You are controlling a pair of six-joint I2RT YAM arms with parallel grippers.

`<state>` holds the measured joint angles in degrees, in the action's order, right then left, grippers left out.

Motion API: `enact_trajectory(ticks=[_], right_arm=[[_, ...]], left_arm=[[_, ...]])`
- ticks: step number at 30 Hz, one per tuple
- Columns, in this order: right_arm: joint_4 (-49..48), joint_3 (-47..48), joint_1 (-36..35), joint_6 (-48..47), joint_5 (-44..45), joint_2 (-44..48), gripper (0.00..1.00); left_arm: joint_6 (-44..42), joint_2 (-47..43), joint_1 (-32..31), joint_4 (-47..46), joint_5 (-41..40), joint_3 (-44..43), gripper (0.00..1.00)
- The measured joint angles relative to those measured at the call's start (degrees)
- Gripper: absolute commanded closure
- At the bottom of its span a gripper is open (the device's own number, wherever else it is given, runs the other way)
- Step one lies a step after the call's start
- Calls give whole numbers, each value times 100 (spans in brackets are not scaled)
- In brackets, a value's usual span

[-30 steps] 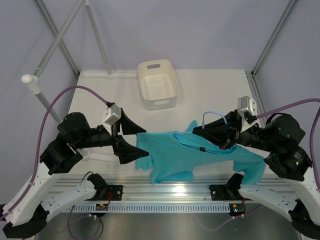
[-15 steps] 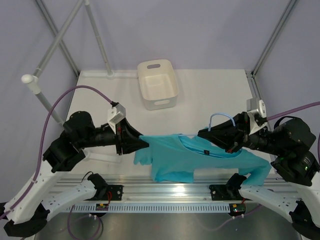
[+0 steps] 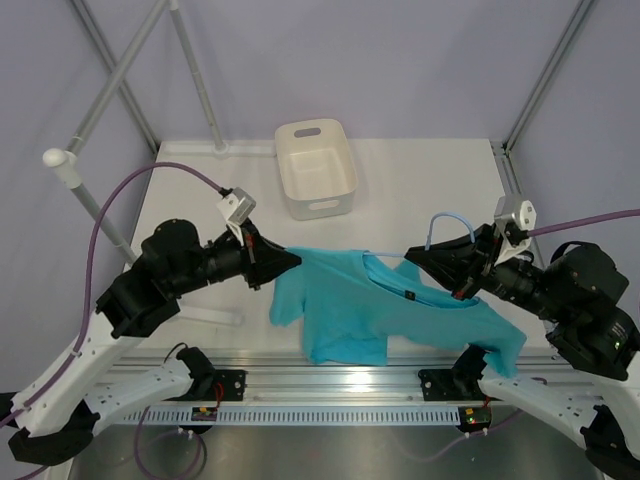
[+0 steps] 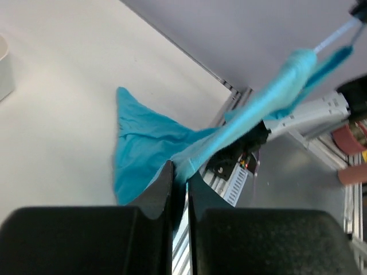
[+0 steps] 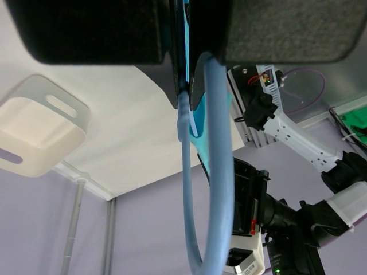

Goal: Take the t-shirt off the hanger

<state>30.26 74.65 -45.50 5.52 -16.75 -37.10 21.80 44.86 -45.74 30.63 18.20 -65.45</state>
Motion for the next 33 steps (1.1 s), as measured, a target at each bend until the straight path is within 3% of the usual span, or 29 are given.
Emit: enact_trajectory(ticks=[5,10,15,33], right_arm=[[81,-50,2,-52,494,551,100],[129,-111,2,-111,671,837,100],[-81,-260,2,-114,831,887,100],[-341,-505,0,-127,1698,835,100]], left_arm=[[518,328,131,566,-1672,-195,100],[866,531,55,852,-2284,-575,100],[962,588,55,1010,-2507,-820,100],[1233,1189,42,695,-2986,-337,100]])
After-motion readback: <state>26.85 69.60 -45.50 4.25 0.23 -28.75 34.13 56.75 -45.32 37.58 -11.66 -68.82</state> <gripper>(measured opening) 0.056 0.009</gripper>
